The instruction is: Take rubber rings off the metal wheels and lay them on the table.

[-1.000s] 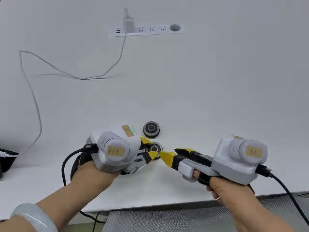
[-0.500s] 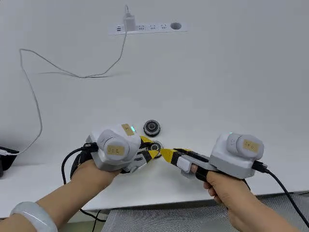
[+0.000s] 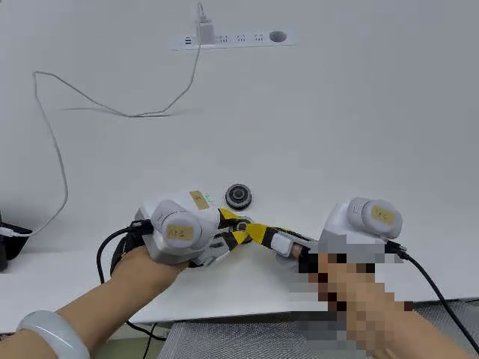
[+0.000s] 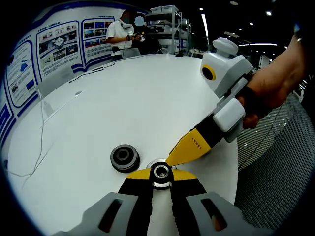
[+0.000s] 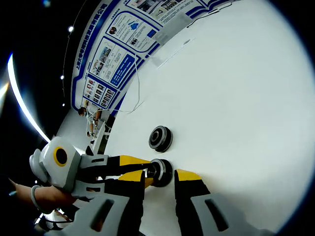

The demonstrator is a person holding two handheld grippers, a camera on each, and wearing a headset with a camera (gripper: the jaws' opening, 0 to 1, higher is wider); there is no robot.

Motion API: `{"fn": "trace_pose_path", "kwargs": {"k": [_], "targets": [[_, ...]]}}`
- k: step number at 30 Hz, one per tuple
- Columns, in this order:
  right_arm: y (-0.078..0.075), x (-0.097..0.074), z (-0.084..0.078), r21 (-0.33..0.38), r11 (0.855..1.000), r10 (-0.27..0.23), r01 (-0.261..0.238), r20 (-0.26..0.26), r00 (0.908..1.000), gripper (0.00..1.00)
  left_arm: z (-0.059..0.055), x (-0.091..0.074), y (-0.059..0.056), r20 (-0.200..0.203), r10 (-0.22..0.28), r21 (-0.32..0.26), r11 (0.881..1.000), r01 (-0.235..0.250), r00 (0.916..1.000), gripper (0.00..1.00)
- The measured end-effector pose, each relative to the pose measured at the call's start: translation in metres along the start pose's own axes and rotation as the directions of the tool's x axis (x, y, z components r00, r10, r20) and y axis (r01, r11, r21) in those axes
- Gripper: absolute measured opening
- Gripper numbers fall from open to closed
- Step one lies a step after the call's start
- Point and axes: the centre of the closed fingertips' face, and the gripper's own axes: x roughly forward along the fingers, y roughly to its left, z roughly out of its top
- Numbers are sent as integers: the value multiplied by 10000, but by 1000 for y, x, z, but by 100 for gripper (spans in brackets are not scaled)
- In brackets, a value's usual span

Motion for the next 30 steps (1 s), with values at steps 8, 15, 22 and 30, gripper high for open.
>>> {"fn": "trace_pose_path", "kwargs": {"k": [8,15,22,30], "targets": [[-1,5,-3,204,9998,35,-31,-195,9998,25,0,0,0,55,-12,-27,10000,13,10000,13],[1,7,-3,484,9987,151,-140,-227,9996,25,0,0,1,143,-13,-83,10000,15,9999,13],[4,7,-5,675,9973,309,-287,-308,9990,27,0,0,1,175,4,-91,10000,-3,9998,13],[7,4,-3,295,9990,357,-347,-340,9988,27,0,0,1,118,-18,-37,10000,19,9999,13]]}}
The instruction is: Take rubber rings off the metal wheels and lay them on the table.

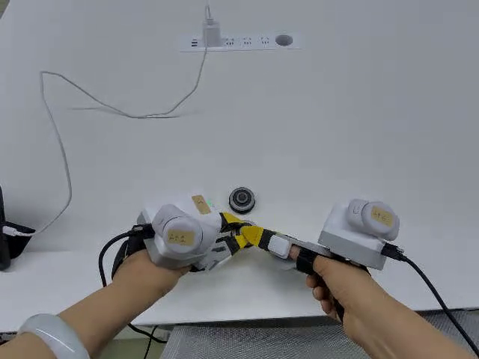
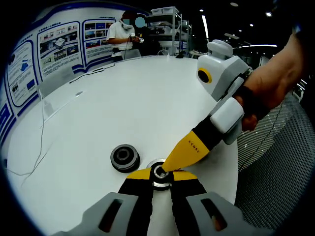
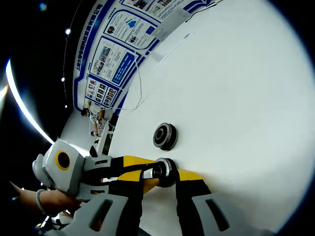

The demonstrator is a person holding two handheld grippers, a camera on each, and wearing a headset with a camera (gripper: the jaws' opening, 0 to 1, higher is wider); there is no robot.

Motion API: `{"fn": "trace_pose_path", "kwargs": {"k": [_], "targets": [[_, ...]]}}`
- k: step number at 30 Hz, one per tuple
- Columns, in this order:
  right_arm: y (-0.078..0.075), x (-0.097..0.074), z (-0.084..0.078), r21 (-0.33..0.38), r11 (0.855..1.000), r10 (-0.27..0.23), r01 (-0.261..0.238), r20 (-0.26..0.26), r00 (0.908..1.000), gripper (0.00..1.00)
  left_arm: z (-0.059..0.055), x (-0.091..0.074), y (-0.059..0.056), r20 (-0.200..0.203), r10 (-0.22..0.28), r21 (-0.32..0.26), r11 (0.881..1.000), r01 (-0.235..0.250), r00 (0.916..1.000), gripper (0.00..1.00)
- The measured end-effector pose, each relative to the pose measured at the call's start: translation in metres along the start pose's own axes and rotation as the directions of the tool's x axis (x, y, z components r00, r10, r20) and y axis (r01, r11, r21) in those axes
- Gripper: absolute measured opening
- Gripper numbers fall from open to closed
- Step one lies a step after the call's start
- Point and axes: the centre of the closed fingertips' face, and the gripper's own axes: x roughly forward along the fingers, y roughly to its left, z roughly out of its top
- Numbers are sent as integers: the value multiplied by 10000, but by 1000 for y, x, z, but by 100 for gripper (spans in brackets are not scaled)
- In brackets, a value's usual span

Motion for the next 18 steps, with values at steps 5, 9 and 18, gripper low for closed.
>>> {"fn": "trace_pose_path", "kwargs": {"k": [5,9,18], "targets": [[-2,-1,1,-150,9999,-23,22,-74,10000,25,0,0,0,-3,-21,23,10000,21,10000,13],[-2,-2,0,-423,9991,-62,54,-185,9998,22,0,0,0,6,-34,8,10000,34,10000,13],[-3,2,0,-383,9993,0,-9,-240,9997,22,0,0,0,39,-18,-16,10000,18,10000,13]]}}
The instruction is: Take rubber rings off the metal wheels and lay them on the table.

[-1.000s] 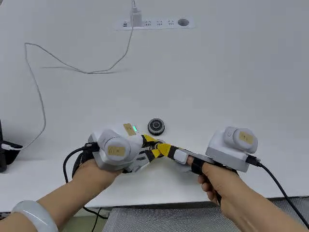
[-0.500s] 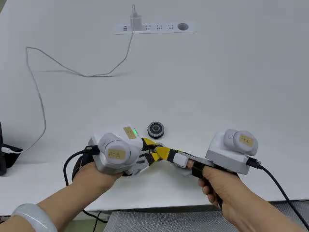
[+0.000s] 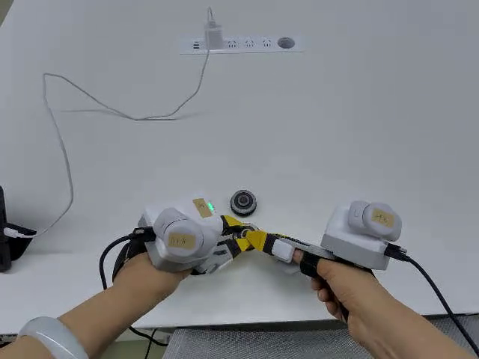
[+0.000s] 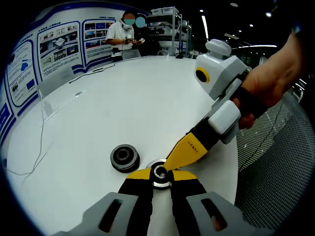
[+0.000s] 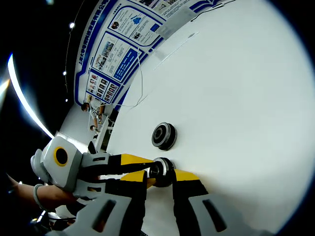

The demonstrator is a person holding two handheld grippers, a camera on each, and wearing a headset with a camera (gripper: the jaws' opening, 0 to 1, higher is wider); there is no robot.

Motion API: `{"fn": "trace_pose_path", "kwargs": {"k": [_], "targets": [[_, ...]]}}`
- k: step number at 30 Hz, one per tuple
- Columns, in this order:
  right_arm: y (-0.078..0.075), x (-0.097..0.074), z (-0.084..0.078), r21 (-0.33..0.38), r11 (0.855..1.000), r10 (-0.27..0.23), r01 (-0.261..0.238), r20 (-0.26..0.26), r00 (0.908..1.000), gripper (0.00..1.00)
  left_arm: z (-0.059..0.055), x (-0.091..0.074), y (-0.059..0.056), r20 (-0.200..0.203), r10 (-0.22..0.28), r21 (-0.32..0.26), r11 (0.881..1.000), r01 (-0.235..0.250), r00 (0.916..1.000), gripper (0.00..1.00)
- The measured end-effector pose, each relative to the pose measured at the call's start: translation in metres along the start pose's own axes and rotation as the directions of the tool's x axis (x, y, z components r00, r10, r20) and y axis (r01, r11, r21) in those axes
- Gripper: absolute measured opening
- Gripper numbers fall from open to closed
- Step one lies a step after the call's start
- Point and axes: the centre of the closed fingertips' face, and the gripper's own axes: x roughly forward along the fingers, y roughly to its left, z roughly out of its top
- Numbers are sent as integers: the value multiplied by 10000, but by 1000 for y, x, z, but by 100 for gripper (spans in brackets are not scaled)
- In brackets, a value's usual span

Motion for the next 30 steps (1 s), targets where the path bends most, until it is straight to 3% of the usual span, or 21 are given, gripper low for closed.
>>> {"fn": "trace_pose_path", "kwargs": {"k": [6,9,11,18,30], "targets": [[2,-5,2,-203,9998,44,-45,-81,10000,19,0,0,-1,7,-6,9,10000,6,10000,13],[4,-6,3,-121,9997,190,-190,-52,9998,10,0,0,0,4,-13,21,10000,13,10000,13],[6,-4,2,-309,9994,172,-177,-132,9998,10,0,0,-1,3,-16,21,10000,16,10000,13],[-1,-7,1,-564,9984,-103,92,-183,9998,20,0,-1,-1,31,-27,5,10000,27,10000,13],[1,2,-2,280,9993,244,-243,-33,9997,30,0,-1,-1,60,-21,-40,10000,21,10000,13]]}}
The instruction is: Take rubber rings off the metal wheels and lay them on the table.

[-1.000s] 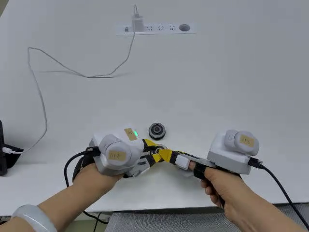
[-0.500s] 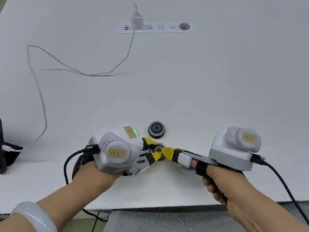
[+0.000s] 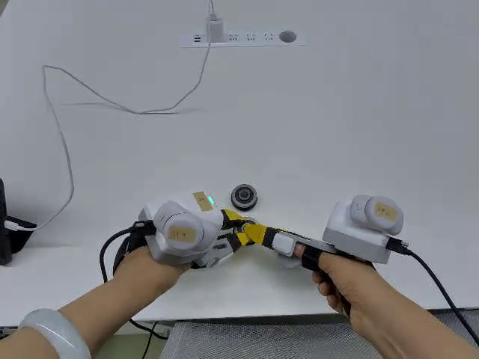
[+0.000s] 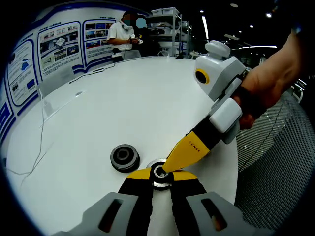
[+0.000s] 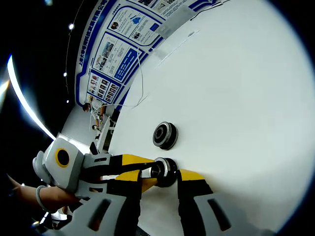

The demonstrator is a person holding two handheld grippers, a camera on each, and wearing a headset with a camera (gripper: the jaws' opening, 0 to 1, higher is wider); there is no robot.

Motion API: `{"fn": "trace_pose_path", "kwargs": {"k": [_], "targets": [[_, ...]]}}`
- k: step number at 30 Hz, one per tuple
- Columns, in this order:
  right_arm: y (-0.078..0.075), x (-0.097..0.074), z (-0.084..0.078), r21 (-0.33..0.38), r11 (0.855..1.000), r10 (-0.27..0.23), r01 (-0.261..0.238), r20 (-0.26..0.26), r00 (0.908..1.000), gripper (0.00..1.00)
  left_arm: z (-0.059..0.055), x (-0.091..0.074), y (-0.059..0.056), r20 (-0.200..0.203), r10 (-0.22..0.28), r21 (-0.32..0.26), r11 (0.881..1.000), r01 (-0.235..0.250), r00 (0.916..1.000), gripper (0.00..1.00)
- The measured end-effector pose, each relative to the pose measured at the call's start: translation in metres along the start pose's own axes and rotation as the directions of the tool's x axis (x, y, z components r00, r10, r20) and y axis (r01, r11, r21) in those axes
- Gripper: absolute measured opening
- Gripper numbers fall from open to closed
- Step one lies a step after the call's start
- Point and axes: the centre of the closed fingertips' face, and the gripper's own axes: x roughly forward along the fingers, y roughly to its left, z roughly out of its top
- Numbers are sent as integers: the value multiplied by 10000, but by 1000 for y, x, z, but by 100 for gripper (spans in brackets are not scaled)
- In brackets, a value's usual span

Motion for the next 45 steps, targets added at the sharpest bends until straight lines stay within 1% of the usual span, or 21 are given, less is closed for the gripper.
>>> {"fn": "trace_pose_path", "kwargs": {"k": [4,8,10,12,15,18,22,24,27,29,37,40,42,45], "targets": [[2,0,0,161,9998,97,-98,36,9999,31,0,0,0,12,-9,-12,10000,9,10000,13],[6,-2,-1,227,9995,234,-232,-79,9997,35,0,0,1,17,-13,-9,10000,13,10000,13],[8,-4,-1,137,9996,247,-245,-118,9996,33,0,0,1,15,-15,-9,10000,15,10000,13],[7,-5,0,-131,9998,162,-164,-140,9998,31,0,0,1,23,-15,-10,10000,15,10000,13],[7,-4,0,-173,9997,157,-160,-164,9997,30,0,0,1,24,-10,-7,10000,10,10000,13],[5,-5,1,-549,9984,104,-114,-190,9998,28,0,0,1,22,-20,-1,10000,20,10000,13],[6,-5,1,-522,9984,216,-229,-238,9995,28,-1,0,1,42,-16,-16,10000,16,10000,13],[4,-4,0,-370,9990,258,-267,-232,9994,27,-1,0,1,45,-17,-15,10000,17,10000,13],[3,-5,1,-487,9985,225,-236,-239,9995,24,-1,0,1,28,-26,-3,10000,26,10000,13],[4,-7,2,-433,9987,263,-274,-261,9993,23,0,0,1,27,-37,-3,10000,37,10000,13],[2,-2,1,-575,9980,231,-251,-349,9991,23,-1,0,0,20,-26,-7,10000,26,10000,13],[3,-3,4,-833,9961,255,-277,-269,9993,21,-1,-1,0,20,-21,-3,10000,21,10000,13],[2,-3,3,-956,9950,242,-276,-362,9991,21,-1,-1,0,32,-28,-9,10000,28,10000,13],[2,-4,3,-904,9954,273,-310,-418,9988,20,-1,-1,-1,22,-63,17,10000,63,10000,13]]}}
